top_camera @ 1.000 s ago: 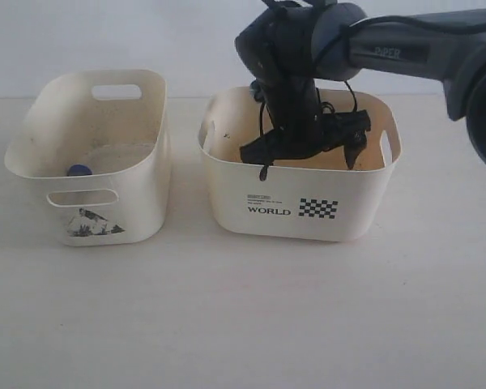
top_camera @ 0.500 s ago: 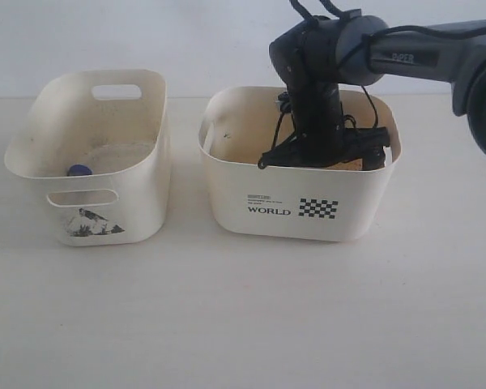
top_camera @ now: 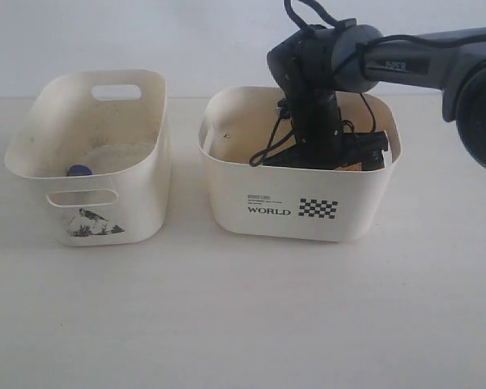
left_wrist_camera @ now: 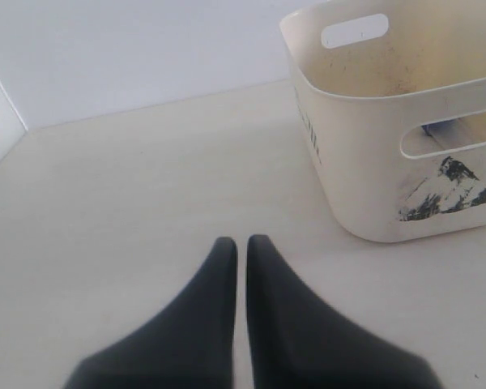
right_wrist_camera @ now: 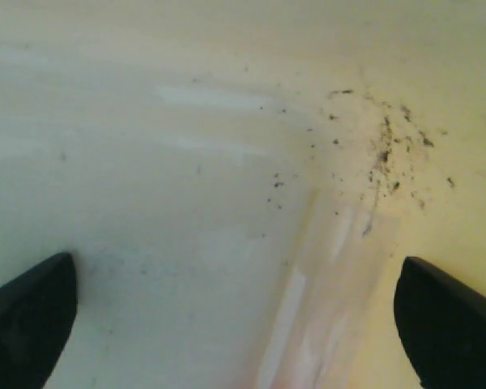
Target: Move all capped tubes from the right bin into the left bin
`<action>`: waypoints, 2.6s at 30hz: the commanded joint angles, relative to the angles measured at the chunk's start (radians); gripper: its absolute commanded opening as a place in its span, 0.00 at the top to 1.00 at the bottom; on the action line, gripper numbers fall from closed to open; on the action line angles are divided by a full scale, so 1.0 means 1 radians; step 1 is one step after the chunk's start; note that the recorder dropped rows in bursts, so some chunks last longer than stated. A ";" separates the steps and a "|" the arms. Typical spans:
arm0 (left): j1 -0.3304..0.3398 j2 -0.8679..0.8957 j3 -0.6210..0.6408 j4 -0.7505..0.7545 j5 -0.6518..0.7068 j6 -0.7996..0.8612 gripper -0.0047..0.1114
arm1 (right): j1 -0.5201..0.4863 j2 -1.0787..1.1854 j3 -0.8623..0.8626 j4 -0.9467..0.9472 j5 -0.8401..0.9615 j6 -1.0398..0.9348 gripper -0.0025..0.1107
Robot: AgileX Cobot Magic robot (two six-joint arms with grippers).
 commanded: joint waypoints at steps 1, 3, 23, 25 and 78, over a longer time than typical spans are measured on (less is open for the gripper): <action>0.000 0.000 -0.004 0.001 -0.003 -0.010 0.92 | -0.008 0.051 0.012 0.002 0.001 -0.042 0.10; 0.000 0.000 -0.004 0.001 -0.003 -0.010 0.92 | -0.008 0.051 0.012 0.022 0.001 -0.053 0.10; 0.000 0.000 -0.004 0.001 -0.003 -0.010 0.92 | -0.008 0.051 0.012 0.148 0.001 -0.063 0.98; 0.000 0.000 -0.004 0.001 -0.003 -0.010 0.92 | -0.008 0.049 0.012 0.138 0.001 -0.063 0.98; 0.000 0.000 -0.004 0.001 -0.003 -0.010 0.92 | 0.003 -0.310 0.033 0.139 -0.119 -0.217 0.44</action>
